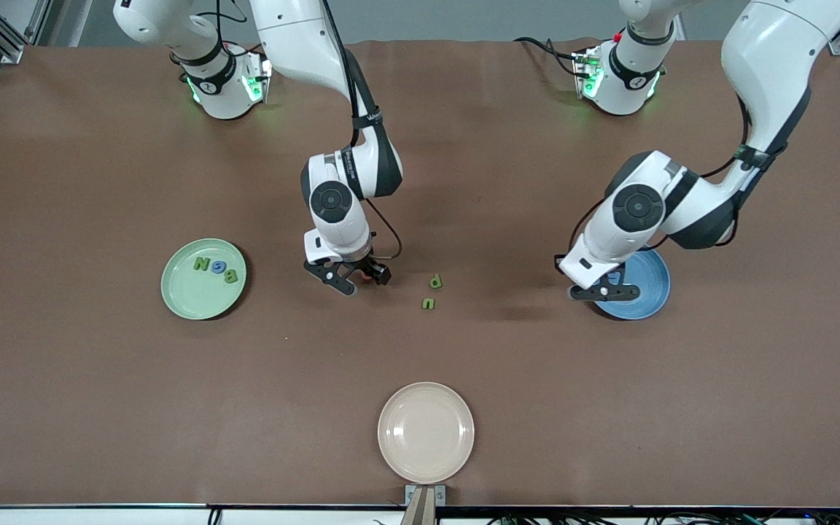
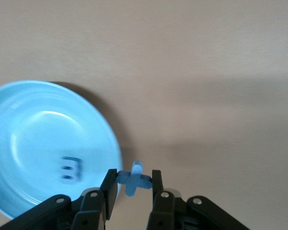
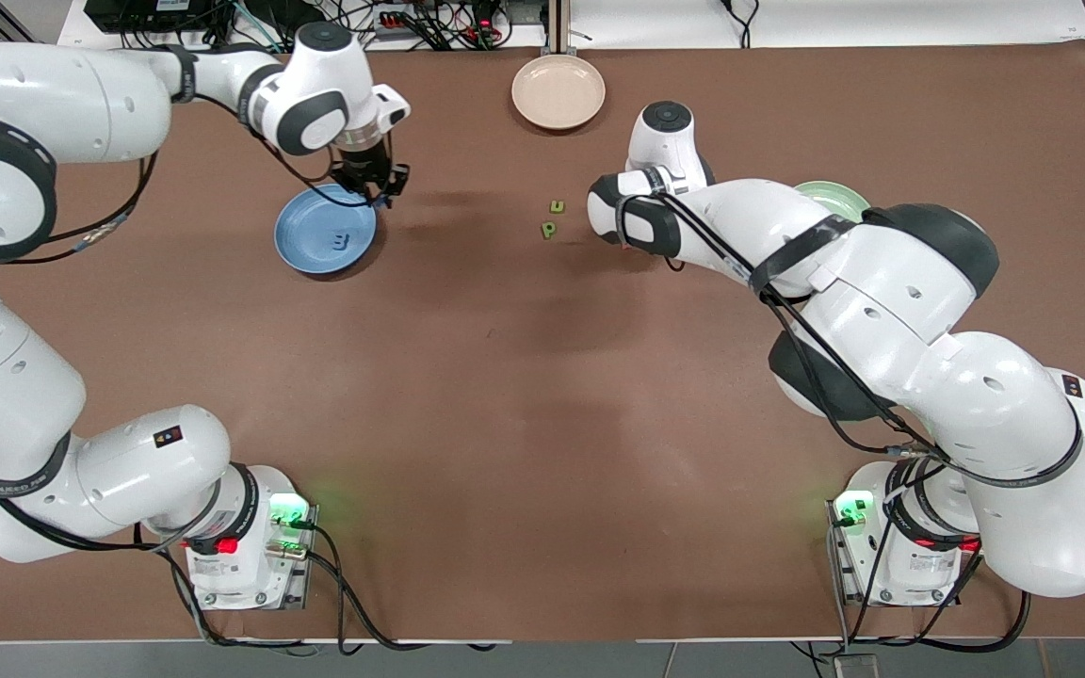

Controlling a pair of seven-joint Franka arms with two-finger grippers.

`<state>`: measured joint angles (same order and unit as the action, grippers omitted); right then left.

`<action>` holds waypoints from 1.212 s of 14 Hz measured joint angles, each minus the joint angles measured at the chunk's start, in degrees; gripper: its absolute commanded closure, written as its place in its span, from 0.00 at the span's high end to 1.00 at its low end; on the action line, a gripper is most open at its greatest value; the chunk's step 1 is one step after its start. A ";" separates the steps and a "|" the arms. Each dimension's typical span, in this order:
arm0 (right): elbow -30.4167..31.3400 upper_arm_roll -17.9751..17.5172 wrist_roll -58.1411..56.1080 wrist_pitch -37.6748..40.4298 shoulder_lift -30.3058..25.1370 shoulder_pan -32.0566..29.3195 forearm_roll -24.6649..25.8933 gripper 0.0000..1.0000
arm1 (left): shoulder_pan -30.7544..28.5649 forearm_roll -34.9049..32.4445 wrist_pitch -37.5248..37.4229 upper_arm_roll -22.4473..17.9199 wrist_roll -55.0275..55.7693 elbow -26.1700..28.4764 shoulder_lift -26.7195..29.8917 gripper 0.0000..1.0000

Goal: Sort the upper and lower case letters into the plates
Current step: 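Carry the x to the blue plate while the right gripper grasps the Q, then carry the pink Q to the green plate while the left gripper drops x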

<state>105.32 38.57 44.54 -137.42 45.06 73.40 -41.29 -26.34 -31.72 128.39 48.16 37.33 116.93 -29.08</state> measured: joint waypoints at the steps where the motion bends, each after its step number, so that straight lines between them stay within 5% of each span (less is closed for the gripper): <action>1: -0.06 -0.09 0.00 0.00 0.12 0.04 0.01 0.63 | -1.60 -1.05 0.06 0.01 -1.81 0.68 0.08 0.10; 6: -1.08 0.18 0.04 0.22 -0.20 0.40 0.09 0.05 | -9.45 -4.87 5.38 0.08 -8.68 5.22 0.28 0.11; 12: -0.97 1.83 -1.98 3.68 -0.09 0.70 0.15 0.00 | -14.37 -10.42 11.16 0.06 -9.10 10.67 0.24 0.13; 17: 0.46 16.87 -23.03 16.33 -0.38 1.19 0.20 0.00 | -14.77 -10.76 12.19 -0.07 -9.10 11.11 -1.30 0.14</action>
<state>105.78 55.44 21.51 -121.09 44.68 74.59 -41.09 -41.11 -42.47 140.58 48.09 28.23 128.05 -30.37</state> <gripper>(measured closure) 0.630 0.665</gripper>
